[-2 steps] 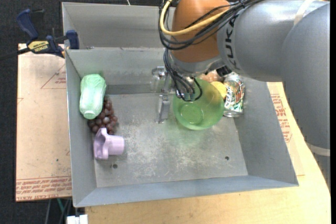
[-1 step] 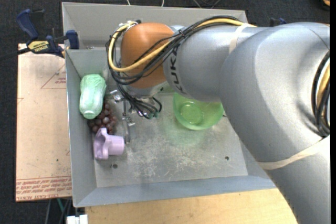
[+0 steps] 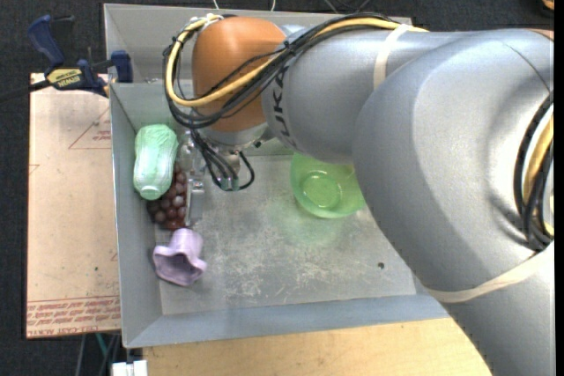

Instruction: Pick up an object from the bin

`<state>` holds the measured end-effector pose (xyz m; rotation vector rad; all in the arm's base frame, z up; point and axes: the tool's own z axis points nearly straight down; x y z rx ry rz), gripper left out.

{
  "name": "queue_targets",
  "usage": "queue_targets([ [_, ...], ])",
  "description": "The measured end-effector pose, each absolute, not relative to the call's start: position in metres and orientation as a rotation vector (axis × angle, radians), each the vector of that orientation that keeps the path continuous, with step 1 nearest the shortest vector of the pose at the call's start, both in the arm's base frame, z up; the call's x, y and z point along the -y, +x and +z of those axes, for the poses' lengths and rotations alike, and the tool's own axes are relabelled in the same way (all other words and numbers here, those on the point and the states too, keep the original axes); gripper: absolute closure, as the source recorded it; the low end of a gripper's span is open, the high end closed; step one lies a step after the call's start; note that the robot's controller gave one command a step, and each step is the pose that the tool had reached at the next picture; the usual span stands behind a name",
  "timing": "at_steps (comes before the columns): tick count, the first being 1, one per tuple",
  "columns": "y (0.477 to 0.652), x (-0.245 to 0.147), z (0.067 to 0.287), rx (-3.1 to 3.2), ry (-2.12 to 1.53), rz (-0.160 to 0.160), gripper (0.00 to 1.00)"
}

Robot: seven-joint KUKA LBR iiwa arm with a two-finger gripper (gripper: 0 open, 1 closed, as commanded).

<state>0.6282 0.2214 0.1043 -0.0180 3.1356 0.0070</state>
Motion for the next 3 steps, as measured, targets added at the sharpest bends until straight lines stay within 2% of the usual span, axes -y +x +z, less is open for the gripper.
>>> queue_targets([
  [1,0.618,-0.22,0.103,-3.021,-0.869,-0.037,0.0],
  [2,0.617,-0.246,0.074,-3.086,-0.499,-0.003,0.0],
  [3,0.623,-0.247,0.074,-3.013,-0.85,-0.044,1.0],
])
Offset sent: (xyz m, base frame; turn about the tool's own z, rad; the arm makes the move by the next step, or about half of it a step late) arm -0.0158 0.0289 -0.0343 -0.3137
